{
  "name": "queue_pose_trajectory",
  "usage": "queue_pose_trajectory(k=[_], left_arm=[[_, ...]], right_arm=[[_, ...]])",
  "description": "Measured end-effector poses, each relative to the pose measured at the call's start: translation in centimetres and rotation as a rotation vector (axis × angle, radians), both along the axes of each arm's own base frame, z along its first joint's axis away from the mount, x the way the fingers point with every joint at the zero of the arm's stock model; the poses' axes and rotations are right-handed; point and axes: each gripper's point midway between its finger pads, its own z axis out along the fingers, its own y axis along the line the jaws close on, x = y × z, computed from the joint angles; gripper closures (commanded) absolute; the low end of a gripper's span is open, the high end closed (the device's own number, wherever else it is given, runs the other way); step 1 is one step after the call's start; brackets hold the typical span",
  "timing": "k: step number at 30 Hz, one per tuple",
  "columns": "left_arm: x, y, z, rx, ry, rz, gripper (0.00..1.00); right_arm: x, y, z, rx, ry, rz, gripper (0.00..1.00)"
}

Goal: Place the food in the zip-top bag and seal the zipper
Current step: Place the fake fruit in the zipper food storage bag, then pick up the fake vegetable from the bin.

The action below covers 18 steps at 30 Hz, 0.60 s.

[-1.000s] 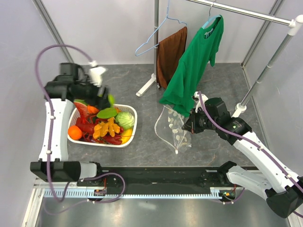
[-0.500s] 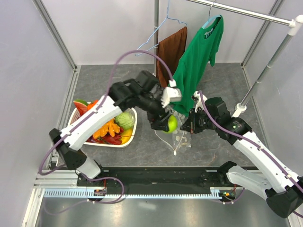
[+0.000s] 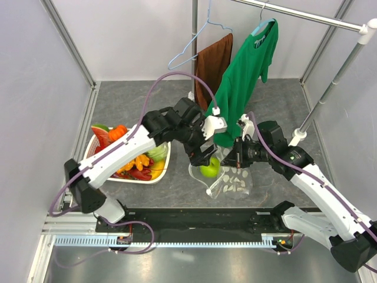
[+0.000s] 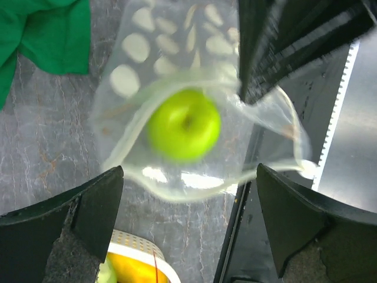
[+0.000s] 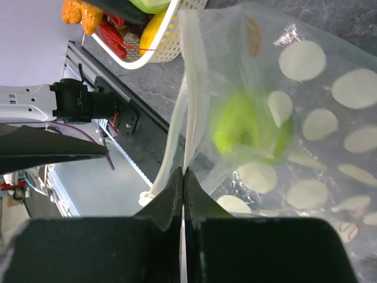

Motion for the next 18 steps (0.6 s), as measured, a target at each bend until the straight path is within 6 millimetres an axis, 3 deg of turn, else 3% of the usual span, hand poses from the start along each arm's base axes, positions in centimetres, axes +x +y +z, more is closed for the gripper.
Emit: queue_pose_trajectory(k=[5,10,14,18], left_arm=[[-1.5,3.8,2.4,-0.063,-0.084,0.035,0.02],[0.4,12.2,4.8,-0.119,-0.234,0.221,0.10],[1.0,17.9,3.3,-0.014,-0.342,0.321,0.11],[1.1,21.9,1.3,0.160,-0.411,0.348,0.09]], right_arm=[[0.0,-0.2,0.6,0.023,0.024,-0.012,1.00],[0.0,-0.4,2.2,0.046,-0.005,-0.016,1.00],[-0.1,-0.5,2.3,0.048,-0.014,-0.020,1.00],[-0.2,-0.7,1.5,0.035,0.003,-0.025,1.00]])
